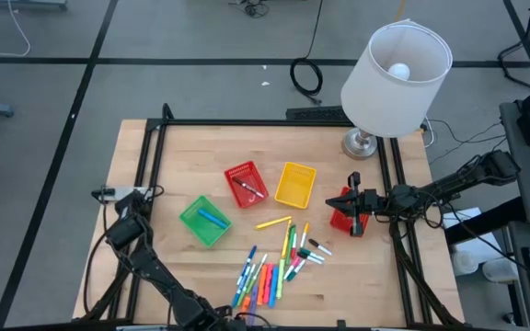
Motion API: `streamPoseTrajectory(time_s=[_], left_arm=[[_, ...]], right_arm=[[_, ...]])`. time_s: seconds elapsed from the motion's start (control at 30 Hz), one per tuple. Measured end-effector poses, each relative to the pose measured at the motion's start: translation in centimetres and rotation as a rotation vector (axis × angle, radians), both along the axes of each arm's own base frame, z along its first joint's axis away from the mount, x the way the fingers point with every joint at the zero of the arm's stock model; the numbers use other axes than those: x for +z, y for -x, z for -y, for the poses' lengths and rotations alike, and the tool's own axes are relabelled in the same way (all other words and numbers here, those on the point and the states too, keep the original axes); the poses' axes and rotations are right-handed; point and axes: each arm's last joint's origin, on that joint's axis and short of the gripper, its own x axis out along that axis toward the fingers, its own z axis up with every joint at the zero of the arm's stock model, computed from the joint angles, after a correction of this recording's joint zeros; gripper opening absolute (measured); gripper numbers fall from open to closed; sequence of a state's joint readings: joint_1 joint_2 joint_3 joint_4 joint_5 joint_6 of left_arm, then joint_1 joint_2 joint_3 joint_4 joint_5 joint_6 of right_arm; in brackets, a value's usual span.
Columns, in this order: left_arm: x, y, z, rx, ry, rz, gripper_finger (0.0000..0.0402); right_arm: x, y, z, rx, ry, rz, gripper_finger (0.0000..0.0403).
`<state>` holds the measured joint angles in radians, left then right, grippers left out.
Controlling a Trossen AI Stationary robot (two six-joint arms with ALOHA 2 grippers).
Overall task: Pick & Place Markers
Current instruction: Adjust the highlighters on the table
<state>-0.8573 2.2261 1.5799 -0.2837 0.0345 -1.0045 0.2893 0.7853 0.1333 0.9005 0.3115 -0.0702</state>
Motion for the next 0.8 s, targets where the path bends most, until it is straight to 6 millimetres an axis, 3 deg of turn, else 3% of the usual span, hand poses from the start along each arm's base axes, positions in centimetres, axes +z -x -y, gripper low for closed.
streamPoseTrajectory(time_s=[0.8], left_arm=[[-0.3,-2.1,-2.8,-0.140,-0.035,-0.040,0.0006]], right_arm=[[-0.2,0.0,0.0,0.001,0.001,-0.022,0.0000]])
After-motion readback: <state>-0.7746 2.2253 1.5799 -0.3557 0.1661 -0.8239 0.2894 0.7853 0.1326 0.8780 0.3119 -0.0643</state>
